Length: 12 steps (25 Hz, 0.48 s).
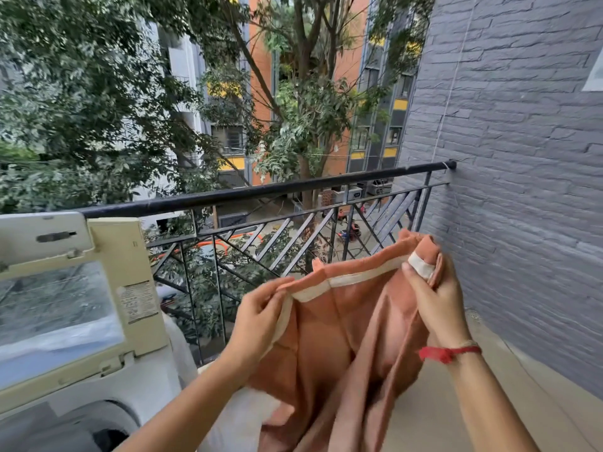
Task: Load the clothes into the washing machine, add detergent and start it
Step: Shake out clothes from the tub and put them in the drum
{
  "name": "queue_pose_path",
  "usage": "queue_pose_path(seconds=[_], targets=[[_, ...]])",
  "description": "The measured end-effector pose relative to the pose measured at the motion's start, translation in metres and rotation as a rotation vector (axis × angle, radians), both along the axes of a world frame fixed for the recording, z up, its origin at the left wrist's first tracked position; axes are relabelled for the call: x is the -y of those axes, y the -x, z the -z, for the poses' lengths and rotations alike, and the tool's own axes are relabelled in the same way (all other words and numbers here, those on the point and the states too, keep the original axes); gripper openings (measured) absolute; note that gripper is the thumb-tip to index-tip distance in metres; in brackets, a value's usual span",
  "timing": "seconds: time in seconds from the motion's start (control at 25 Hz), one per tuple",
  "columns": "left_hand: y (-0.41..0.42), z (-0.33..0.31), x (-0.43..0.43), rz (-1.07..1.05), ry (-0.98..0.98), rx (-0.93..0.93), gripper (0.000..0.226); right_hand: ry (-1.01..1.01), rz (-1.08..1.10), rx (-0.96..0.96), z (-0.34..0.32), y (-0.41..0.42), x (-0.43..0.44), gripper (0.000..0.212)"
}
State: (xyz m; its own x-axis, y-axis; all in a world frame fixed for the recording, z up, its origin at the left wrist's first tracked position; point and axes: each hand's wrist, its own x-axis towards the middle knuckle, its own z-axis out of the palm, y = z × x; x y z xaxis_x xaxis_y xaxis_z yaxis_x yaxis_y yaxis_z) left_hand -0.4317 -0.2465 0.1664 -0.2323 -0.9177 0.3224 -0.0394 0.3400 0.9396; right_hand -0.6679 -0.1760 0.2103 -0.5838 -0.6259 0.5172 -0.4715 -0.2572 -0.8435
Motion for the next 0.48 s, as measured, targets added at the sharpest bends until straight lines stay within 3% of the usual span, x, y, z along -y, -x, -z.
queue_pose_path(seconds=[0.08, 0.2, 0.32, 0.4, 0.48], targets=[[0.006, -0.033, -0.005, 0.059, 0.071, -0.005, 0.025, -0.002, -0.165, 0.096, 0.010, -0.021, 0.002, 0.042], [0.021, -0.055, -0.010, 0.205, 0.217, 0.102, 0.027, 0.020, -0.340, 0.078, 0.015, -0.065, 0.003, 0.040], [0.016, -0.064, -0.010, 0.322, 0.141, 0.058, 0.029, 0.004, -0.483, -0.030, 0.025, -0.081, 0.002, 0.066], [0.008, -0.066, -0.011, 0.459, 0.018, 0.076, 0.029, -0.036, -0.391, -0.104, 0.035, -0.081, 0.002, 0.074], [0.005, -0.066, -0.015, 0.575, -0.048, 0.137, 0.024, 0.011, -0.183, -0.149, 0.040, -0.086, 0.002, 0.058]])
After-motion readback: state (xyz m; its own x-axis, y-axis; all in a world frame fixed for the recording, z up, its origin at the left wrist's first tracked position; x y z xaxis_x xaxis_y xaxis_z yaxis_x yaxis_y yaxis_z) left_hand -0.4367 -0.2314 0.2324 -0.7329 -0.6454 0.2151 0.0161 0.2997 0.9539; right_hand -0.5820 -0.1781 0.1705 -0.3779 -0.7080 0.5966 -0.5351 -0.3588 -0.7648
